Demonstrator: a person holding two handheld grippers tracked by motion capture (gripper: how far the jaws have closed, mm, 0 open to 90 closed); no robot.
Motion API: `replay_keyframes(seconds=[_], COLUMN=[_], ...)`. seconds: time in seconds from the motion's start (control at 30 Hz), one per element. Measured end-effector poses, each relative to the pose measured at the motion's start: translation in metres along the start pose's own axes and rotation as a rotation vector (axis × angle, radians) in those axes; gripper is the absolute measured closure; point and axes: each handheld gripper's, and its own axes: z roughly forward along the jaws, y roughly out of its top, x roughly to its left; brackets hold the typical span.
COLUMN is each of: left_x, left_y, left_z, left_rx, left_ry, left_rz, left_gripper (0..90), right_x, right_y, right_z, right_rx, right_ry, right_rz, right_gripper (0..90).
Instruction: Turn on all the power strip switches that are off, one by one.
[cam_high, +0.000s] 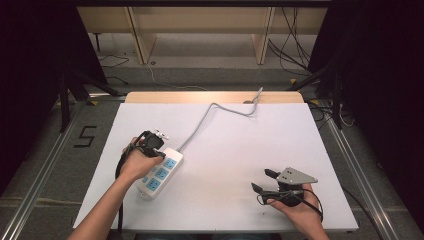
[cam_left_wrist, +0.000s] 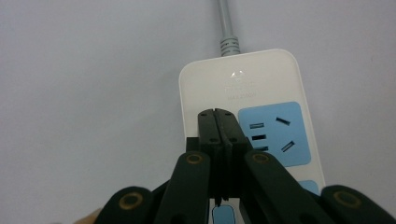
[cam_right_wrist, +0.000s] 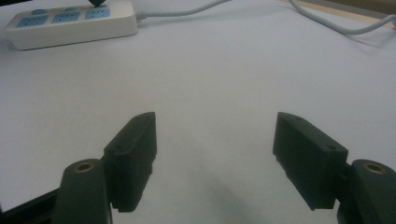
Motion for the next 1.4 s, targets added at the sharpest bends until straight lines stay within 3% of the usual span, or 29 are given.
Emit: replay_keyframes(seconds=[1.4], left_x=[-0.004], left_y=[-0.007], left_z=[-0.021], left_rx=[-0.054], left_ry=[0.019], left_rz=[-0.002], left_gripper=[89.6], right_x=[0.000], right_y=[0.000], right_z=[0.000], right_rx=[0.000], right_ry=[-0.002], right_rz=[0.001], right_gripper=[31.5])
